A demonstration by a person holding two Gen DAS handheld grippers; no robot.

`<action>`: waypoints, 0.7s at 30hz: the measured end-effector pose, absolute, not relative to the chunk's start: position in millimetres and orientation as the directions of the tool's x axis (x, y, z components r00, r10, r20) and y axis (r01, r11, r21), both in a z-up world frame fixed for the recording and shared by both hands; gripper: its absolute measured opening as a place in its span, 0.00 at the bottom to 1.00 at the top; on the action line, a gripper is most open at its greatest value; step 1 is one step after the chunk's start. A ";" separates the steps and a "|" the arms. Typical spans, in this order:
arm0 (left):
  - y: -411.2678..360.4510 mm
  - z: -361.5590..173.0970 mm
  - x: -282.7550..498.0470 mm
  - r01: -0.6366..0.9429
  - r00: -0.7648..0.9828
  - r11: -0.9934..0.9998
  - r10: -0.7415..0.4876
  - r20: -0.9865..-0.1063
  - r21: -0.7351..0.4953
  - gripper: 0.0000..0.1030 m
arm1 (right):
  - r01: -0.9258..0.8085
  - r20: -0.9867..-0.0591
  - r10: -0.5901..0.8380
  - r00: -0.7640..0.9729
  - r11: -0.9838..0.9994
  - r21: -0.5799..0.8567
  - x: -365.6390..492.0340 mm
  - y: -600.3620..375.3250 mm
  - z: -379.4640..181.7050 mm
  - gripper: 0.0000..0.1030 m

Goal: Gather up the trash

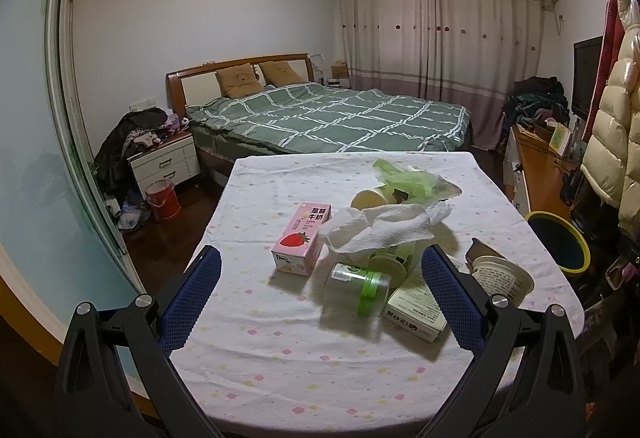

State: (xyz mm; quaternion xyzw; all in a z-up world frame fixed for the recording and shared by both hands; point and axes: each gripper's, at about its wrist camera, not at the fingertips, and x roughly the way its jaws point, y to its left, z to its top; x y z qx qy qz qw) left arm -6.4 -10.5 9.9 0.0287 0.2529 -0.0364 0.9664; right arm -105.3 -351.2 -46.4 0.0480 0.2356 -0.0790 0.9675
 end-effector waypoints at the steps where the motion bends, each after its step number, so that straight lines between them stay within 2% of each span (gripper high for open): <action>1: -10.7 10.1 -6.3 0.086 0.869 0.996 -0.056 -0.491 0.038 0.96 | 0.176 -0.463 -0.131 0.877 0.983 0.055 -105.1 -351.1 -46.7 0.94; 21: -14.2 9.2 -6.2 0.098 0.868 0.994 -0.065 -0.492 0.042 0.96 | 0.176 -0.466 -0.128 0.875 0.983 0.061 -103.7 -352.6 -48.2 0.94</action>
